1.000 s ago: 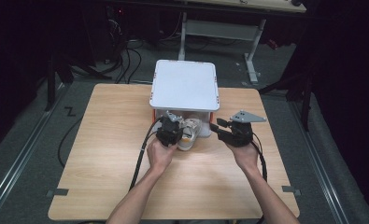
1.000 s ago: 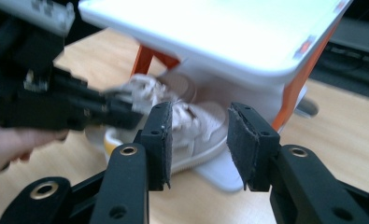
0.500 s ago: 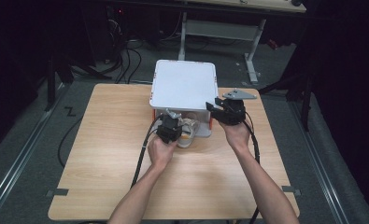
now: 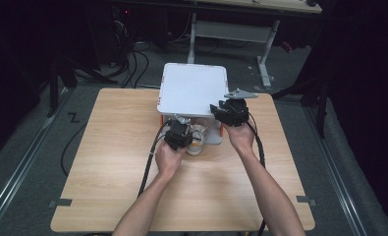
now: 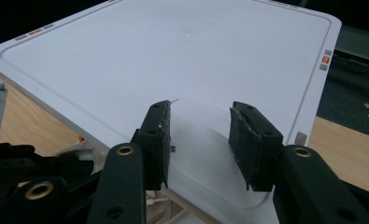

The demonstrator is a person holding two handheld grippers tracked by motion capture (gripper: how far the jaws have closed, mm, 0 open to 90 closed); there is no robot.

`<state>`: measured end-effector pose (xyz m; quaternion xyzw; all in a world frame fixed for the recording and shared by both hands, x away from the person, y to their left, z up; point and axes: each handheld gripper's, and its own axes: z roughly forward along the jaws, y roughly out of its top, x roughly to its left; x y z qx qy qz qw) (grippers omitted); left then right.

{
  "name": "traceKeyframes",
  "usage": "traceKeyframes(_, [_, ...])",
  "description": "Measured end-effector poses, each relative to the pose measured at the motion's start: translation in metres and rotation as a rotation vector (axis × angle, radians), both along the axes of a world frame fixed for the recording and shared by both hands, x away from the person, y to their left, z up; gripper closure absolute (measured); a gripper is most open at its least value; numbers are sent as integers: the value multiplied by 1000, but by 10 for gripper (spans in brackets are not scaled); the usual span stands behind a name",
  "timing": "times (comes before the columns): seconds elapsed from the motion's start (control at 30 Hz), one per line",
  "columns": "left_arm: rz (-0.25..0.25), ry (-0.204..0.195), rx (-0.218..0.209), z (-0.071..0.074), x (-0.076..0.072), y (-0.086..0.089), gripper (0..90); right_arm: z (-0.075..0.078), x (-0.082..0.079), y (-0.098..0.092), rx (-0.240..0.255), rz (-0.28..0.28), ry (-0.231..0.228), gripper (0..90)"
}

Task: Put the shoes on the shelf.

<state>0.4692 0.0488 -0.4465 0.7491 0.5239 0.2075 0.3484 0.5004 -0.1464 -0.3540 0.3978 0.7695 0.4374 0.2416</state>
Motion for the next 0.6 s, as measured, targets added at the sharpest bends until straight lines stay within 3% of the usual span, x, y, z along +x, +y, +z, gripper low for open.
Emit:
traceKeyframes(0.17, [0,1,5,2,-2,-1,551,0,1,-1,-1,6,-1,588])
traceKeyframes(0.27, [3,6,-21,5,-3,0,503,0,1,-1,-1,3,-2,588])
traceKeyframes(0.4, [6,1,-17,6,-5,0,473,0,1,0,-2,-2,-4,590])
traceKeyframes(0.6, [-24,-51,-36,21,-16,1,435,0,1,0,-4,-8,-7,593])
